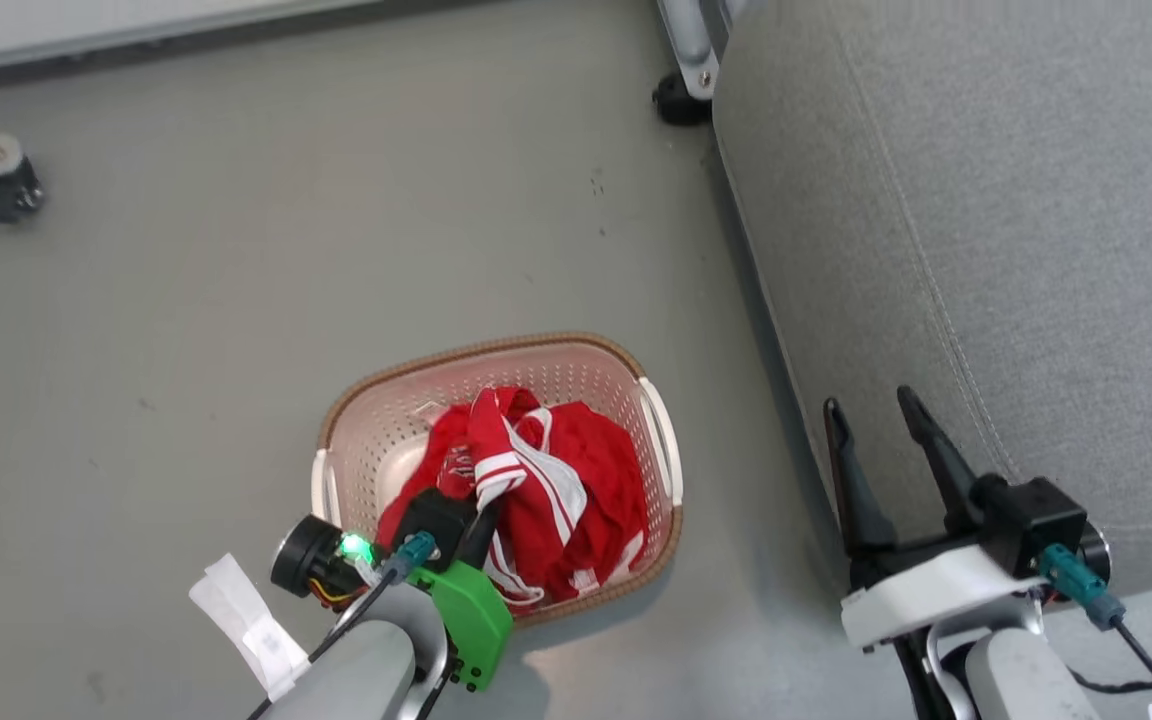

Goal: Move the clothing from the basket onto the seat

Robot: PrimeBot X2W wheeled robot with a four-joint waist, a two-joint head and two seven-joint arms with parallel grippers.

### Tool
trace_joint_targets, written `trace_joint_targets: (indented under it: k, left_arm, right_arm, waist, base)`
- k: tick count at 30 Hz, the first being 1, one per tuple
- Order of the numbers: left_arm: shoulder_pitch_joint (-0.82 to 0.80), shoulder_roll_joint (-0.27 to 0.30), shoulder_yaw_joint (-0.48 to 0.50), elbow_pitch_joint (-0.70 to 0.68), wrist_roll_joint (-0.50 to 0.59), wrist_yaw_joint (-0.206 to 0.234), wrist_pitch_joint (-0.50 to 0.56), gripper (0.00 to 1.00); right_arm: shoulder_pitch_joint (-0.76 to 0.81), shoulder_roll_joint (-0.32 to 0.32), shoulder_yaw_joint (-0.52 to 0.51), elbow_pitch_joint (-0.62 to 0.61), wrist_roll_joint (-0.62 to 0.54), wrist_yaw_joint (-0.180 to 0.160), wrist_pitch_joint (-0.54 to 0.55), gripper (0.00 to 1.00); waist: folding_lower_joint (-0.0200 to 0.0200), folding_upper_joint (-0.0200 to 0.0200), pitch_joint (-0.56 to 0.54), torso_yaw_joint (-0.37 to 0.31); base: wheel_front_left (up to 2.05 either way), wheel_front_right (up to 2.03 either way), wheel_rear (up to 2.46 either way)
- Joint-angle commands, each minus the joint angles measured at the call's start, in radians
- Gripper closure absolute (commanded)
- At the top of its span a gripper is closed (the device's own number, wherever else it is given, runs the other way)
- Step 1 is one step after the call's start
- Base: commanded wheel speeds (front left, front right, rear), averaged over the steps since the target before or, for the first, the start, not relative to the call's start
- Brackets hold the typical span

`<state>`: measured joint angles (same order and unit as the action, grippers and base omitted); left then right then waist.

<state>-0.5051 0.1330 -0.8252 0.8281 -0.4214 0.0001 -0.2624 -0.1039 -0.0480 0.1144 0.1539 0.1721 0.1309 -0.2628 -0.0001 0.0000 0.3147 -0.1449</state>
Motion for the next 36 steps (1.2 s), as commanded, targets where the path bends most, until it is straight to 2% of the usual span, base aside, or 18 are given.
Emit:
trace_joint_targets:
  k: [1,10,17,25,36]
  left_arm:
    - [0.039,0.000,0.013,-0.028,0.004,-0.002,-0.003,1.00]
    - [0.122,0.000,0.106,-0.214,0.010,0.009,-0.004,1.00]
    - [0.164,-0.020,0.178,-0.356,-0.054,-0.041,-0.004,1.00]
    - [0.111,-0.025,0.168,-0.476,-0.046,-0.046,0.013,1.00]
    - [0.053,-0.046,0.135,-0.618,-0.048,-0.035,0.072,1.00]
  right_arm:
    - [0.036,-0.004,0.010,0.010,-0.009,0.000,-0.003,0.00]
    - [0.120,-0.004,0.058,0.032,-0.019,0.000,-0.003,0.00]
    - [0.142,-0.004,0.087,0.033,-0.008,0.000,-0.003,0.00]
    - [0.147,-0.004,0.143,0.041,-0.007,0.000,-0.003,0.00]
    - [0.105,-0.013,0.322,0.065,0.066,0.000,-0.003,0.00]
  waist:
    - [0.0001,0.0000,-0.200,0.077]
    - [0.0001,0.0000,-0.315,0.101]
    - [0.0001,0.0000,-0.346,0.106]
    - [0.0001,0.0000,-0.338,0.120]
    - [0.0001,0.0000,-0.327,0.133]
  base:
    - [0.00,0.00,0.00]
    - [0.00,0.00,0.00]
    - [0.00,0.00,0.00]
    - [0.00,0.00,0.00]
    - [0.00,0.00,0.00]
